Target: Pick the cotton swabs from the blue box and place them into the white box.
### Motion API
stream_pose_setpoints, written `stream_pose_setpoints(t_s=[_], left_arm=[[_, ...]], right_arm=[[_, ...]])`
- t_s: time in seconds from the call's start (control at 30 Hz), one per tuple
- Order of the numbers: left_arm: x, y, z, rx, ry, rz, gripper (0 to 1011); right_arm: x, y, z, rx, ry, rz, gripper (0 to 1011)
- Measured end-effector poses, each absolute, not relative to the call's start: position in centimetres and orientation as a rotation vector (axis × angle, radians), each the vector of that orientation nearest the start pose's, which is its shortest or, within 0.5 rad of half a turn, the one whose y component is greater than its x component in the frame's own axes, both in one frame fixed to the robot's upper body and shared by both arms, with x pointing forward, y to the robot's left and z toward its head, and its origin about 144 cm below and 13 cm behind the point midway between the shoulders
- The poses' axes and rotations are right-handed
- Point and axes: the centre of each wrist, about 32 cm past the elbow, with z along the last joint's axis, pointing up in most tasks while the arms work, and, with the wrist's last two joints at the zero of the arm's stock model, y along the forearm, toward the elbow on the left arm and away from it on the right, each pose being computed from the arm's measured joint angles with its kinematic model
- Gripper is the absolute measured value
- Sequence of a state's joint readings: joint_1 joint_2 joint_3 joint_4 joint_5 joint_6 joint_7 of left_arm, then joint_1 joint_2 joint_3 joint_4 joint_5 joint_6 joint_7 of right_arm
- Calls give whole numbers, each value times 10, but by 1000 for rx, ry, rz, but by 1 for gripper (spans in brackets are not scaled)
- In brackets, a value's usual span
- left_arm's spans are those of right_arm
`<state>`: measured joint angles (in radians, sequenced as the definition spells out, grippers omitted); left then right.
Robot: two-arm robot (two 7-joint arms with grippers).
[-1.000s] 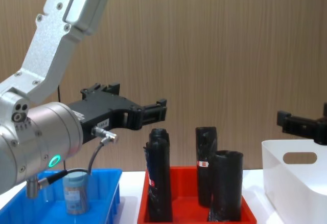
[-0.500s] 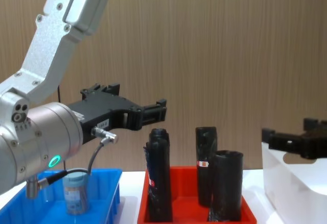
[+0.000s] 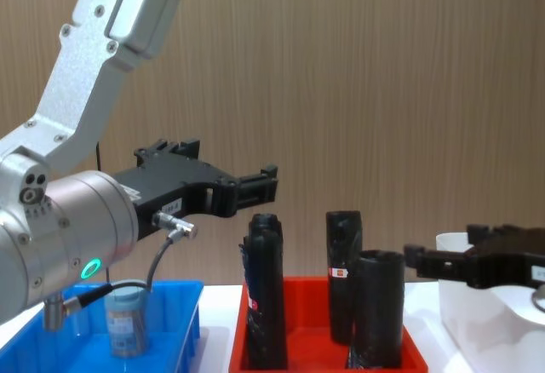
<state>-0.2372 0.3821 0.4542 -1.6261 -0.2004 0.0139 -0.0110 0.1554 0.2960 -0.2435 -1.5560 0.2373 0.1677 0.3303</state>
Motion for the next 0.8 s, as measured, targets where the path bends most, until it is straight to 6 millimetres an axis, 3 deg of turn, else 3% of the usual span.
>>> stream_pose_setpoints(t_s=[0.8], left_arm=[[492,198,1204,61,-268,1124,1004]], right_arm=[[523,-222,1166,-196,52,-928,1002]])
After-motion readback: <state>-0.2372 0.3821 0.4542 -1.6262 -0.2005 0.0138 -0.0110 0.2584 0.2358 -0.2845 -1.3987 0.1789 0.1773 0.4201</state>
